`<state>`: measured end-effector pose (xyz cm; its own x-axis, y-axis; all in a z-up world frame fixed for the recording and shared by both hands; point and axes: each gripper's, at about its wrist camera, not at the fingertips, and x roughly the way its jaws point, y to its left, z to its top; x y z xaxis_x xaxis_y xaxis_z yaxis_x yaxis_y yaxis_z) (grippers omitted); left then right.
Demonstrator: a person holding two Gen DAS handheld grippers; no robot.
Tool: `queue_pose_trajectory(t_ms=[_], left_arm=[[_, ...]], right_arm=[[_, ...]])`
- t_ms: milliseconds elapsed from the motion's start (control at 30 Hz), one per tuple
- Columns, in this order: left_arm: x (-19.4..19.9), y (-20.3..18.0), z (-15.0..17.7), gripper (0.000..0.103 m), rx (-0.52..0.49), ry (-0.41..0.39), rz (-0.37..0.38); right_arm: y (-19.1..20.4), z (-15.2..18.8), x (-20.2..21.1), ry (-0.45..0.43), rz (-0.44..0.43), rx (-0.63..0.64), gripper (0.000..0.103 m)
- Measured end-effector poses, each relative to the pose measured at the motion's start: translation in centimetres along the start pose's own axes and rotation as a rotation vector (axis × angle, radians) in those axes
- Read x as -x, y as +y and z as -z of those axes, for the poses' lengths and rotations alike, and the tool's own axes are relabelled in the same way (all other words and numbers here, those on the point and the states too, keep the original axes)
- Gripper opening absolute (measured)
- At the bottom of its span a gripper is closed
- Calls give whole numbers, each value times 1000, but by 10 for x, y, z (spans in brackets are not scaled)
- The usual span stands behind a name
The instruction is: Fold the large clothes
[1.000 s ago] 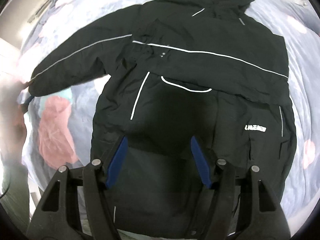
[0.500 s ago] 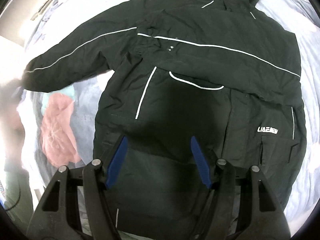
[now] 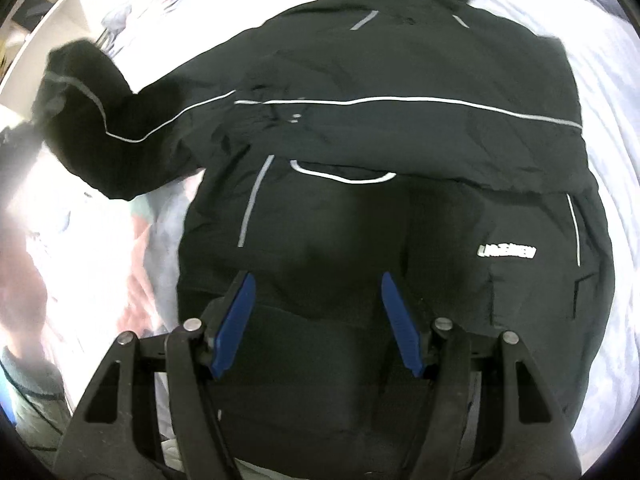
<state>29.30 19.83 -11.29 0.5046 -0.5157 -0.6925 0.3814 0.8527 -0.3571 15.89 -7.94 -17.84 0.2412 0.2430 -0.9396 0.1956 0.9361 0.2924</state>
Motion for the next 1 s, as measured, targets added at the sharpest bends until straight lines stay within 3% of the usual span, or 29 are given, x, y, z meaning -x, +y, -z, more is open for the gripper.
queue_pose_trajectory(t_ms=[100, 300, 500, 533, 567, 633, 700, 900, 1000], left_arm=[[-39, -55, -1, 22, -98, 62, 35], [-116, -129, 14, 22, -178, 184, 116], [-198, -173, 45, 26, -237, 331, 122], [-209, -175, 49, 27, -233, 355, 119], [-222, -174, 55, 35, -219, 402, 126], [-246, -165, 69, 47, -150, 529, 191], [-250, -158, 74, 49, -102, 569, 235], [-195, -142, 63, 54, -20, 531, 376], [-164, -129, 61, 59, -6, 489, 358]], right_arm=[[-22, 2, 2, -7, -6, -40, 63], [-67, 6, -7, -3, -14, -133, 64], [-96, 7, -17, 14, -9, -181, 64], [-101, 5, -19, 17, -5, -185, 64], [-106, 3, -20, 18, -3, -189, 64], [-111, 0, -20, 19, -3, -192, 64], [-117, -7, -18, 12, -4, -190, 64], [-118, -35, -5, -56, -26, -151, 64], [-109, -59, -11, -77, -46, -124, 64]])
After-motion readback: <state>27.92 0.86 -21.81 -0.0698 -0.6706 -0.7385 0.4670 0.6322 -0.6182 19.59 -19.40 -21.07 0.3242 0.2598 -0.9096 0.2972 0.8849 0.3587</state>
